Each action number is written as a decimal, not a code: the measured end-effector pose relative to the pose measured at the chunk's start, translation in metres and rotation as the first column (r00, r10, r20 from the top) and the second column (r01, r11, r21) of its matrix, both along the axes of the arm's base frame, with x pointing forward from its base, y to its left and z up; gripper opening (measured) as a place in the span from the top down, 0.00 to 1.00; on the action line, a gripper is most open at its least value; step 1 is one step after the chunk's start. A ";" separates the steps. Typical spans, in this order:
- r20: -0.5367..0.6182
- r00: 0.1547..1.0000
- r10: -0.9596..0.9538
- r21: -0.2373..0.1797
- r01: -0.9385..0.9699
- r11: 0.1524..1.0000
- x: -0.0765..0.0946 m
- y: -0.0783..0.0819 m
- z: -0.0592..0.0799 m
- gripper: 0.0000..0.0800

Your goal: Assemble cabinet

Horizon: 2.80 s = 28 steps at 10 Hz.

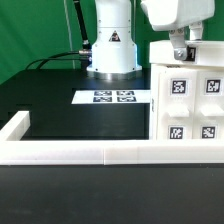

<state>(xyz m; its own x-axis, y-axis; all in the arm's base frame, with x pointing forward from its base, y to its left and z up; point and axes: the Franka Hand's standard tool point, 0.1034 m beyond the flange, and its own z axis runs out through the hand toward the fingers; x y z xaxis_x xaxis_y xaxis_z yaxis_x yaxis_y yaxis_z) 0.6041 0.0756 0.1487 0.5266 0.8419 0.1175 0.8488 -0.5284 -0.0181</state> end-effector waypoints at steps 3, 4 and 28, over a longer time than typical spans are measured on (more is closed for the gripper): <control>-0.015 0.990 -0.139 0.008 0.139 0.990 0.000 0.000 0.000 0.30; -0.020 0.978 -0.208 0.011 0.209 0.978 0.000 0.000 0.000 0.30; -0.258 -0.530 -0.807 -0.127 0.847 -0.516 -0.002 0.014 -0.002 0.30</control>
Offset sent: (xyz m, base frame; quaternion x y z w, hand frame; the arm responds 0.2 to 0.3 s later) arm -0.0044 -0.0016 0.0004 0.0002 0.0263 0.2199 0.9752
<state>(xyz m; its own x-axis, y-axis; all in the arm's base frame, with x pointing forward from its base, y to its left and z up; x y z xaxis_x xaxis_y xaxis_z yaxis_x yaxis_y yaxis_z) 0.6018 0.0894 0.1471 0.4304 -0.8931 -0.1306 -0.8973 -0.4076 -0.1696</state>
